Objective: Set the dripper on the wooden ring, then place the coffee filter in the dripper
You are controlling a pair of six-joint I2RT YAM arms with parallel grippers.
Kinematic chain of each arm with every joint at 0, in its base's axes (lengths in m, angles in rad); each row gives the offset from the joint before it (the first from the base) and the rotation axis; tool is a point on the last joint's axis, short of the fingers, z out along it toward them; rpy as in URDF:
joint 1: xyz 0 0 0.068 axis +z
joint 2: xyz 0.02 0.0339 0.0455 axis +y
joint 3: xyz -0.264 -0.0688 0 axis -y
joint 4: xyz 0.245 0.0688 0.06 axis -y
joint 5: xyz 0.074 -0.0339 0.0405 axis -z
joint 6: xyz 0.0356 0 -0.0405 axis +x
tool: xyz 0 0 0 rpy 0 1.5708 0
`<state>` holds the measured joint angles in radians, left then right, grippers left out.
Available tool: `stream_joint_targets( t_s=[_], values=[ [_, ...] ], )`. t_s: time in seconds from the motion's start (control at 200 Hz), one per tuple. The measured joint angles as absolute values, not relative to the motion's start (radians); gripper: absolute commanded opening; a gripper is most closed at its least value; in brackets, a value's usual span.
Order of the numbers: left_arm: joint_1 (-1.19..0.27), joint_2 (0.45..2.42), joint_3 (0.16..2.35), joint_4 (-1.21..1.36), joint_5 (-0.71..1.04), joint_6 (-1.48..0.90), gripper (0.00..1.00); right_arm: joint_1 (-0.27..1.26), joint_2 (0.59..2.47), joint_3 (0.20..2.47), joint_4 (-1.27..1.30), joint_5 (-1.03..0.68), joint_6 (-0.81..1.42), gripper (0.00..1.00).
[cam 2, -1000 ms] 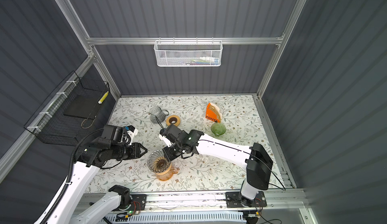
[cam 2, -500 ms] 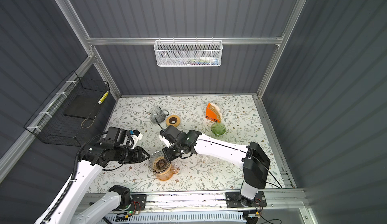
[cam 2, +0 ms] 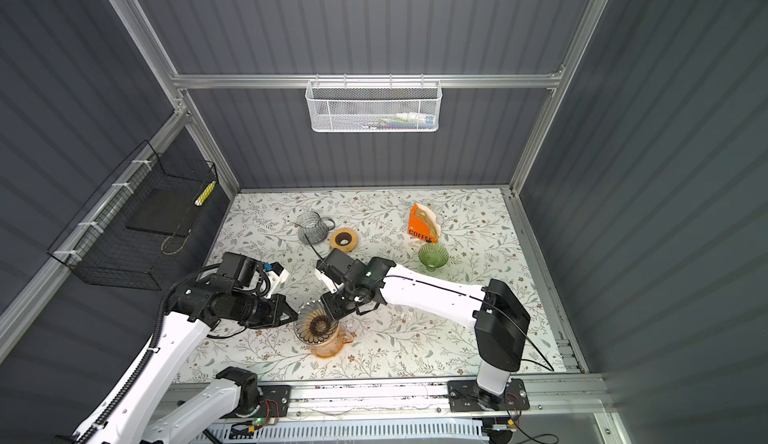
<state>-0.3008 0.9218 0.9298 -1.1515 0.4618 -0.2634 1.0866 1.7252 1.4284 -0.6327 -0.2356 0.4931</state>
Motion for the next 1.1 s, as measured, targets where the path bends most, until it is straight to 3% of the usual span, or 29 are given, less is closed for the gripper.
stream_joint_targets(
  t_s=[1.101],
  values=[
    [-0.300,0.987,0.935,-1.143,0.472,-0.253,0.05,1.074,1.753,1.462,-0.666,-0.229,0.498,0.00]
  ],
)
